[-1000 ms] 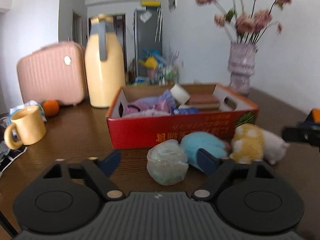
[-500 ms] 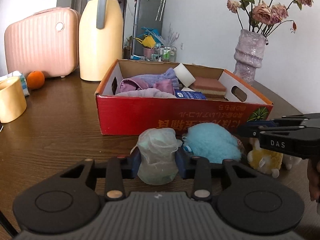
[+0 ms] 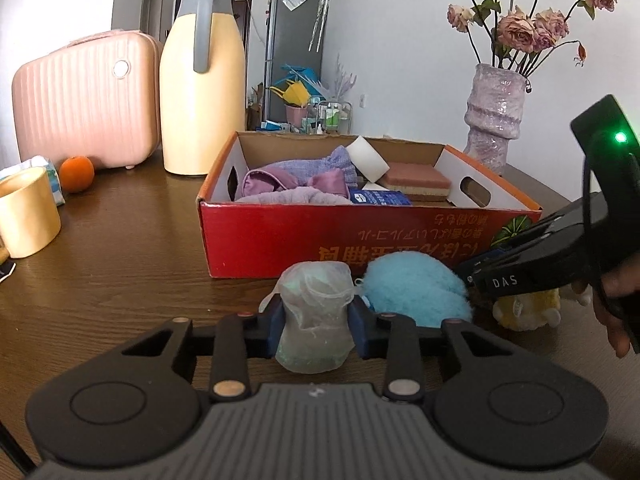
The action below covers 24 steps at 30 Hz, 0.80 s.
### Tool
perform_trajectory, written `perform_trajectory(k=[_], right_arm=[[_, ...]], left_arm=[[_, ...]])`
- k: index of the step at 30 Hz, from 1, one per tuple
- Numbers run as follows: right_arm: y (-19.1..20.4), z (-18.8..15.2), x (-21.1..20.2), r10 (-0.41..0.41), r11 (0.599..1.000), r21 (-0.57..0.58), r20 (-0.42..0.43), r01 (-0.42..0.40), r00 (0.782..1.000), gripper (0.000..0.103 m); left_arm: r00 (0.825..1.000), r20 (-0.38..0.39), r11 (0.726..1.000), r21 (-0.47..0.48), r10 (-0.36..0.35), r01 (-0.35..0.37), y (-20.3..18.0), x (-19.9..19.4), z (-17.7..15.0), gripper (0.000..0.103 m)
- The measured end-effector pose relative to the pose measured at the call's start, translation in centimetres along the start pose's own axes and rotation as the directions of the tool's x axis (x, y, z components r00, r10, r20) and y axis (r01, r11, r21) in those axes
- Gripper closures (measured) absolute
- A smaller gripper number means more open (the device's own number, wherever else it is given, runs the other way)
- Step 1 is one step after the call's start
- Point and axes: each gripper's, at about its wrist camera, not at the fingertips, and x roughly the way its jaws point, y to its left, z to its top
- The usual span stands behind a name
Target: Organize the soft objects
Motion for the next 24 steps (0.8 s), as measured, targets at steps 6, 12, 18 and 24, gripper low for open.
perform_trajectory(k=[6,12,18,24], right_arm=[[0.2,0.0,-0.8,-0.003,1.000,0.013,0.027,0.003,1.000,0.089],[0.2,-1.8,-9.1,0.031,0.991,0.113,0.297,-0.067,0.954,0.089],[0.5,-5.6,-18.2,0.012,0.975,0.189,0.482,-0.117,0.876,0.089],[2.9,-13.0,-23.6,0.028,0.973,0.183,0.502,-0.138,0.864,0.089]], left_arm=[[0.998,0.040,0.999,-0.008,0.040,-0.040,-0.1,-1.8,0.5,0.076],[0.993,0.118,1.000,0.005,0.026,-0.027,-0.6,-7.6,0.8,0.076],[0.984,0.179,1.000,-0.013,-0.020,0.023,-1.6,-14.2,-0.3,0.076],[0.976,0.210,0.998,0.027,-0.056,0.052,-3.8,-19.0,-2.1,0.076]])
